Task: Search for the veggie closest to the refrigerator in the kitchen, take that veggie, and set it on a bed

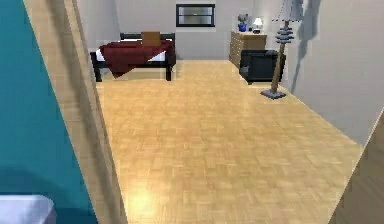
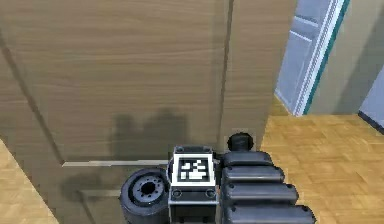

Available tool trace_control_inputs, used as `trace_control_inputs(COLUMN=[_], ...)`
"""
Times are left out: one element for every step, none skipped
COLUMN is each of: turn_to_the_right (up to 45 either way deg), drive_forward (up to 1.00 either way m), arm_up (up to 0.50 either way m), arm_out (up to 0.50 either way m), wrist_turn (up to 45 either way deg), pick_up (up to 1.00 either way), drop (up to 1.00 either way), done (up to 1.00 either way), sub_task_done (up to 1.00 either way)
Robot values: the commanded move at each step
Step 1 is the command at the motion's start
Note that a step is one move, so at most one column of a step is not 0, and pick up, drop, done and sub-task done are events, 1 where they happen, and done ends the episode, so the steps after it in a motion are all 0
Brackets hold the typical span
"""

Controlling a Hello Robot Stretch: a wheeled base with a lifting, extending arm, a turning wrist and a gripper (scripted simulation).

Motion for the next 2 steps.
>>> trace_control_inputs(turn_to_the_right=[-3.0,0.0], drive_forward=[0.00,0.50], arm_up=[0.00,0.00], arm_out=[0.00,0.00], wrist_turn=[0.0,0.0], pick_up=[0.00,0.00], drop=[0.00,0.00], done=[0.00,0.00], sub_task_done=[0.00,0.00])
